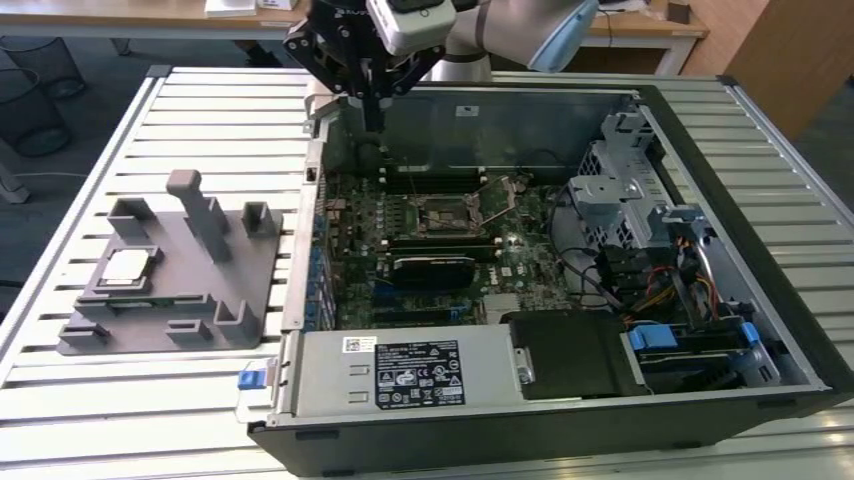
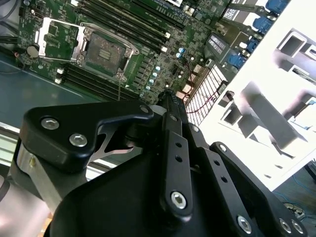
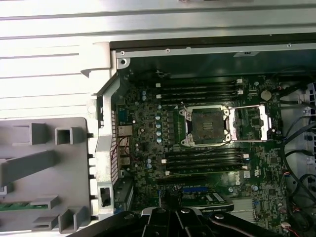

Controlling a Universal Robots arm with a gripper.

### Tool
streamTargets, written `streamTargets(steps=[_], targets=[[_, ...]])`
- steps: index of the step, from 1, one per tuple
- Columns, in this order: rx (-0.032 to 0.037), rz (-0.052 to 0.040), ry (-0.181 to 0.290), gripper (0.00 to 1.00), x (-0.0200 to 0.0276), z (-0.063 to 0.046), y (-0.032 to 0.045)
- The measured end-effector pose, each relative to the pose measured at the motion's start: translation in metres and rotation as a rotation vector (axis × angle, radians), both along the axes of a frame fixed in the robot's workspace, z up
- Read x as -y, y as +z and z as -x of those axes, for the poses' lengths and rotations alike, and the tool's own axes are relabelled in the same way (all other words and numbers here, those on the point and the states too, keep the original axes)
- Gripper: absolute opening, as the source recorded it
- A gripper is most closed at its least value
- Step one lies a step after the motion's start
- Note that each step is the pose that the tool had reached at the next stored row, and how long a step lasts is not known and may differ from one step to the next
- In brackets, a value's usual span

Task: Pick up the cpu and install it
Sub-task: 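Reach for the cpu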

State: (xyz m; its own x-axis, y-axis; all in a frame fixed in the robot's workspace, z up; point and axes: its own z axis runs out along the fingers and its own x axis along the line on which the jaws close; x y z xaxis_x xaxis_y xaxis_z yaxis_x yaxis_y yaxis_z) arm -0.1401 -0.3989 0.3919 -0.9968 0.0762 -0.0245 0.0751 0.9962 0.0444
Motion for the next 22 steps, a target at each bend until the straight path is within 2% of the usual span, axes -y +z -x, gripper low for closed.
streamTargets(steps=[22], targets=[[0.0000, 0.0000, 0.000, 0.12, 0.0000, 0.0098, -0.0006]])
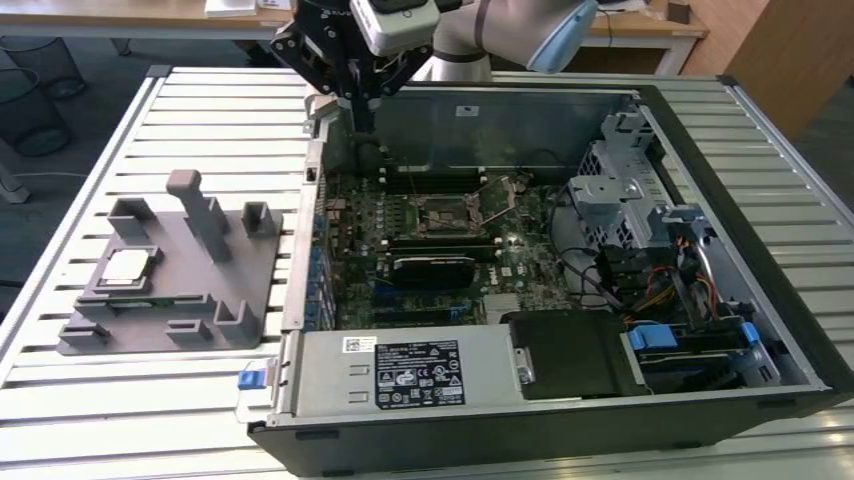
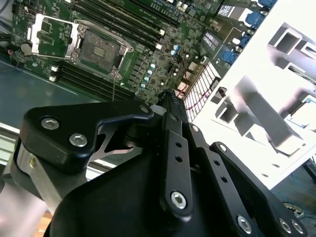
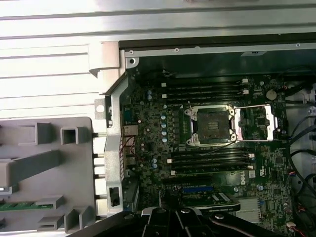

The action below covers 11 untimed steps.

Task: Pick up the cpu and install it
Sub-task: 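Reach for the cpu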

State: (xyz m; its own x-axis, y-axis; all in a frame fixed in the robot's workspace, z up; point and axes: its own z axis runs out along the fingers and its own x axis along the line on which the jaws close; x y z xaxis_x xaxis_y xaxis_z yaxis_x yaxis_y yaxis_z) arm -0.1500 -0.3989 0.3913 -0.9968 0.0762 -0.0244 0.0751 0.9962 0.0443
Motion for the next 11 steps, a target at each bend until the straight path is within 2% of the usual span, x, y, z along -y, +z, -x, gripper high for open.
streamTargets(steps=[11], targets=[[0.0000, 0.0000, 0.000, 0.12, 0.0000, 0.0047, -0.0003]])
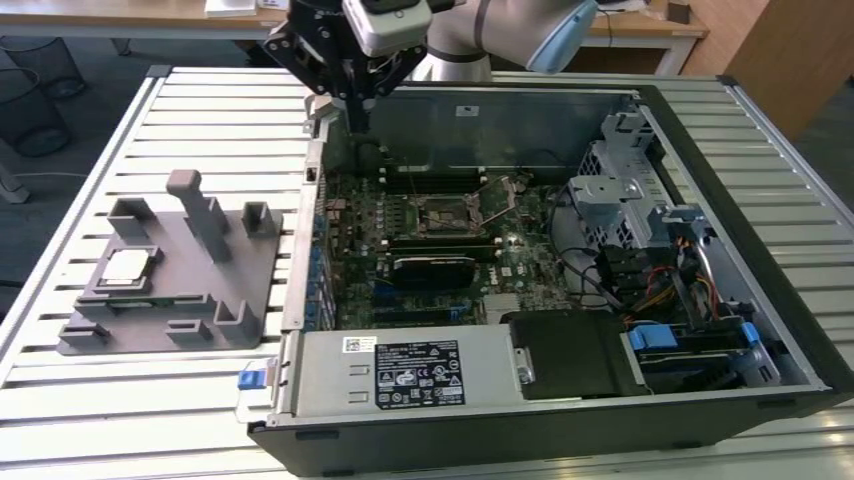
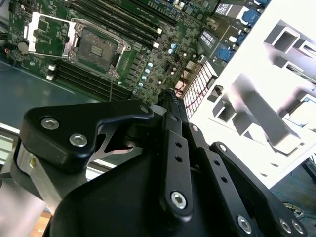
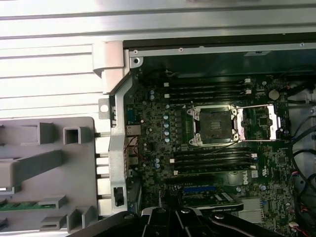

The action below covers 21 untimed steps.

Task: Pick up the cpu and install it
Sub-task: 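Reach for the cpu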

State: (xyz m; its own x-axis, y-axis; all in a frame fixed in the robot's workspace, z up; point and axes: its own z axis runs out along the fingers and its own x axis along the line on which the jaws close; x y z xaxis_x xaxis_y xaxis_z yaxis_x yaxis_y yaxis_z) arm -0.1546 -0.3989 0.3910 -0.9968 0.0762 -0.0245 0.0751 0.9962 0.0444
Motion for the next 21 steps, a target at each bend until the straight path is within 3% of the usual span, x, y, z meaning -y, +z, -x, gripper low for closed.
streamTargets(steps=[21], targets=[[0.0000, 0.0000, 0.000, 0.12, 0.0000, 0.011, -0.0008]])
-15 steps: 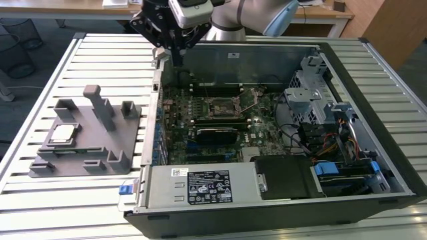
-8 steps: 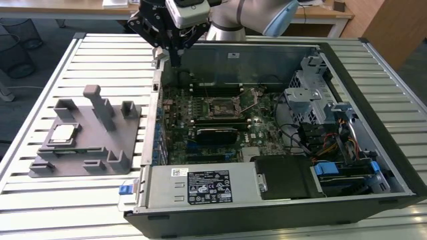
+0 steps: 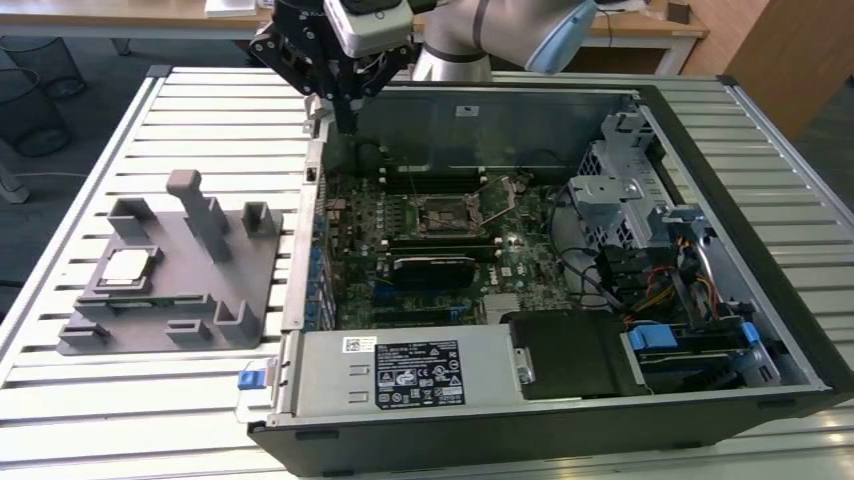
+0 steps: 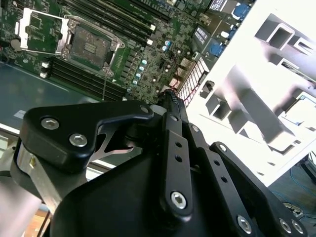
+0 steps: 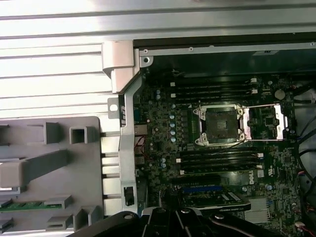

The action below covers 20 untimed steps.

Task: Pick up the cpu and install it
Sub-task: 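Reach for the cpu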

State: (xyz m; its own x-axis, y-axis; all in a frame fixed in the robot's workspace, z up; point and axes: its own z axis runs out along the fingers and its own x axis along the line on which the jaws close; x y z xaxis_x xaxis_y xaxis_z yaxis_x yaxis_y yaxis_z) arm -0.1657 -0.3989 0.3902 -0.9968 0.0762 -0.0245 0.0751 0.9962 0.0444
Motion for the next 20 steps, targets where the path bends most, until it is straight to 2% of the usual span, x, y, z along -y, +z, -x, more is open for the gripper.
streamTargets(steps=[20], targets=[[0.0000, 0.0000, 0.000, 0.12, 0.0000, 0.019, -0.0008]])
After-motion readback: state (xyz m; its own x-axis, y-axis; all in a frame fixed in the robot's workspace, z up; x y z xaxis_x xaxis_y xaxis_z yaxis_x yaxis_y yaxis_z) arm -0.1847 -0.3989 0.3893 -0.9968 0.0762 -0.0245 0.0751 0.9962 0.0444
